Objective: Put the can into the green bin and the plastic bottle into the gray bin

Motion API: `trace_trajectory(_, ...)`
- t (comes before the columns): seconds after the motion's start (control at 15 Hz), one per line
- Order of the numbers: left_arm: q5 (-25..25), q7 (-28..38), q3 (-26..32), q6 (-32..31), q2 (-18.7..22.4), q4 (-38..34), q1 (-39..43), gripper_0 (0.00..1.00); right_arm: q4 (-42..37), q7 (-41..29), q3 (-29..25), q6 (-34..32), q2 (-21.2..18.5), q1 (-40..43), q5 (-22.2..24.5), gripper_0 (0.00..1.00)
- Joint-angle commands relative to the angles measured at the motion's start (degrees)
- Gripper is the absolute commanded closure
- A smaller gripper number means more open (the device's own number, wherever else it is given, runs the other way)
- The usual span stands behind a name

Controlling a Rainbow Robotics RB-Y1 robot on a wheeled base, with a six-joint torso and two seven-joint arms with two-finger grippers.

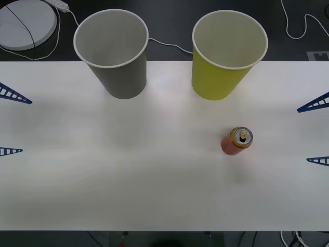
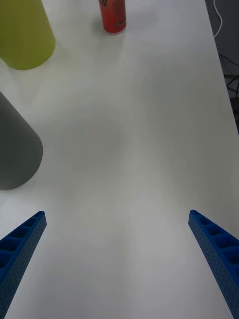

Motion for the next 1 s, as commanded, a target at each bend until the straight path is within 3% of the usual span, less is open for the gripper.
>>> trace_trajectory(0.07,0.0,0.0,0.0,0.0,0.0,0.0,0.0,0.0,0.0,0.0,0.0,0.0,0.0,0.0,0.0,0.0)
trace_trajectory(1.0,0.0,0.0,0.0,0.0,0.0,0.0,0.0,0.0,3.78,4.31,-2.37,1.05,0.62,4.04,-0.88,0.0)
